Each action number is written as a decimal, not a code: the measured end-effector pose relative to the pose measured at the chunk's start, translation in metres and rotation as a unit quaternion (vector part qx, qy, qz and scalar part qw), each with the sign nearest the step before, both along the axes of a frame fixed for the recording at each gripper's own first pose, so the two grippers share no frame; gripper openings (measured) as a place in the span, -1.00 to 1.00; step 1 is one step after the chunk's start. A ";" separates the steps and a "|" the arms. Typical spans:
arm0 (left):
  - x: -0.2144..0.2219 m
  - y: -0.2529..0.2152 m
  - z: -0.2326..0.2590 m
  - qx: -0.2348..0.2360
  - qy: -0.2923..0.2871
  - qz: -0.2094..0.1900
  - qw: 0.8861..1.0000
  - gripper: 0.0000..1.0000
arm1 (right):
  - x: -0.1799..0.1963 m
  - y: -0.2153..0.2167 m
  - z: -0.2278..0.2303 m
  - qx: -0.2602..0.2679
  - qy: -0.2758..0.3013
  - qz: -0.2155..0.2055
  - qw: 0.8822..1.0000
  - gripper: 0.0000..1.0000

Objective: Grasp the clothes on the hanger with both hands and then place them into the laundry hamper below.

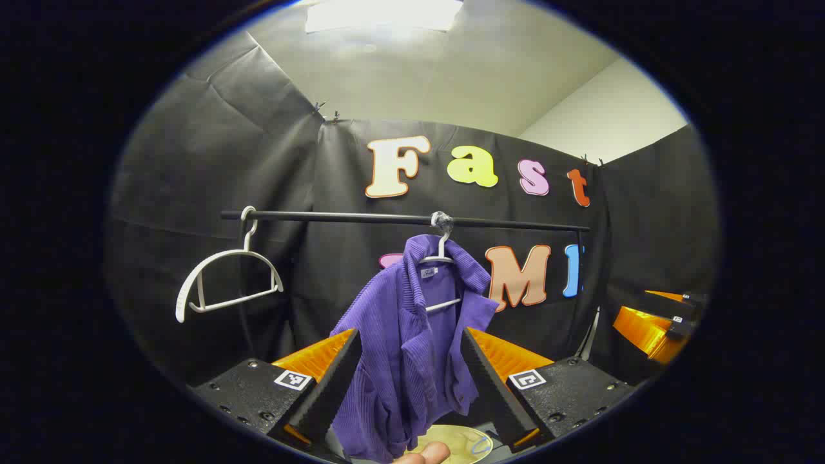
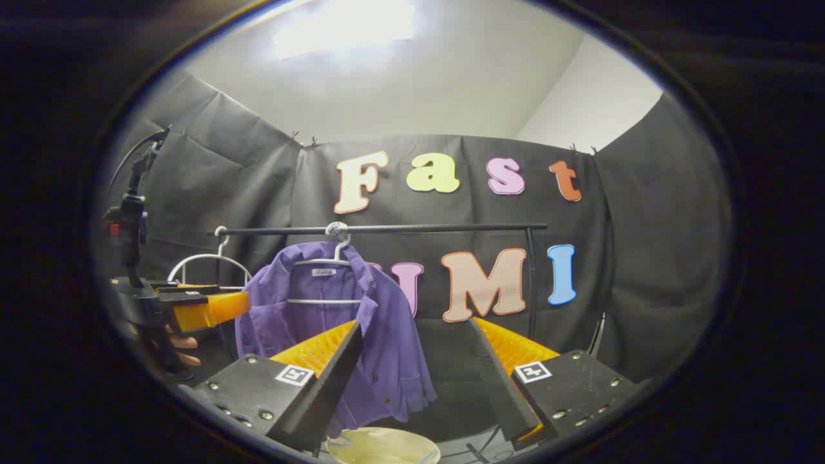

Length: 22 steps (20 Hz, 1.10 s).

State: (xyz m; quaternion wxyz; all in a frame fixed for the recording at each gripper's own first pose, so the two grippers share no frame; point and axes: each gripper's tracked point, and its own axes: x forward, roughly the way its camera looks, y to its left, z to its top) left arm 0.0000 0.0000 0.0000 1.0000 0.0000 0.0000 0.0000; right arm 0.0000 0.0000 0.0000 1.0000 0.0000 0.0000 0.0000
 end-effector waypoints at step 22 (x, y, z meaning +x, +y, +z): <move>0.012 0.003 -0.054 0.013 0.010 0.040 0.999 0.83 | 0.041 0.058 -0.037 0.054 -0.005 0.089 0.995 0.94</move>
